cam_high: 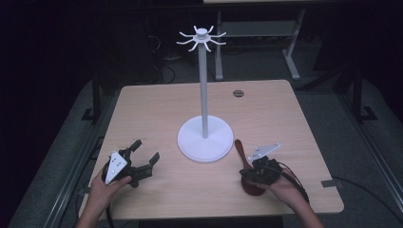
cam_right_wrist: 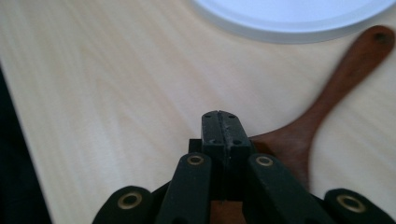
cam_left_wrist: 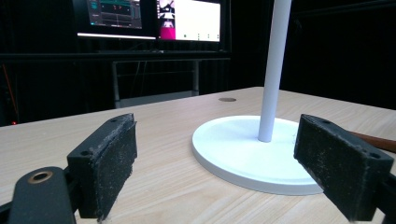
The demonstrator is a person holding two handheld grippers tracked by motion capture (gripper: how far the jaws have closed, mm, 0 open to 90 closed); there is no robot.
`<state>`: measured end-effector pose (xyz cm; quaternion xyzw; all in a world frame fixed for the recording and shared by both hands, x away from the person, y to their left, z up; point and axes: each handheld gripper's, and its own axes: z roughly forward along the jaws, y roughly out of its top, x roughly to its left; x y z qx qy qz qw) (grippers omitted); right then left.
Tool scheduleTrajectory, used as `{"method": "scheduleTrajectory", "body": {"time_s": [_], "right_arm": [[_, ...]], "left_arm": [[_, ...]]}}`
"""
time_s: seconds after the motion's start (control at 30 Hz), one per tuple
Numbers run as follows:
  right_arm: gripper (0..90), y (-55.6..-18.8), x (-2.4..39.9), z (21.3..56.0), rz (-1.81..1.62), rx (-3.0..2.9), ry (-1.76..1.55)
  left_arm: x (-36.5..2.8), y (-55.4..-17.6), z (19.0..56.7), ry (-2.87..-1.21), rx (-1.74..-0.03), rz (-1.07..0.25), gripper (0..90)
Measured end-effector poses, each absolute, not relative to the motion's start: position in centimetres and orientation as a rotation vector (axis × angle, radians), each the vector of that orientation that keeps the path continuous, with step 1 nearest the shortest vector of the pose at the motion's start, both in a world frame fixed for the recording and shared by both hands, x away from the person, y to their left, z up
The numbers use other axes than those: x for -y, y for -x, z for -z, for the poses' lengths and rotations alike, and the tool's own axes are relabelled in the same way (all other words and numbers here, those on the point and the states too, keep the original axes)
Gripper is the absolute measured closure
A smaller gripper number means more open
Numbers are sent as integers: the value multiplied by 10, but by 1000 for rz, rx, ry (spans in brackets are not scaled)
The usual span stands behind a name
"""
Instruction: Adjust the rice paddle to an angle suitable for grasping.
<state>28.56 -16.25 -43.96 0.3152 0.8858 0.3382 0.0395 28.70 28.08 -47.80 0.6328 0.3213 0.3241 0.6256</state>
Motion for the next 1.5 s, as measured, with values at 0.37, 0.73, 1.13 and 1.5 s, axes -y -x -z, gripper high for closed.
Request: {"method": "scheduleTrajectory", "body": {"time_s": [0.37,0.73,1.13,1.5], "right_arm": [[896,-275,146,450,-988,-2797,-916],[897,-277,151,452,-935,-2804,-942],[897,-285,174,453,-863,-2770,-995],[897,-294,200,453,-843,-2714,-1087]], "left_arm": [[-281,-287,478,-1453,-735,-744,127],[-281,-287,478,-1453,-735,-743,127],[-281,-287,478,-1453,-734,-742,127],[-281,-287,478,-1453,-733,-741,127]]}}
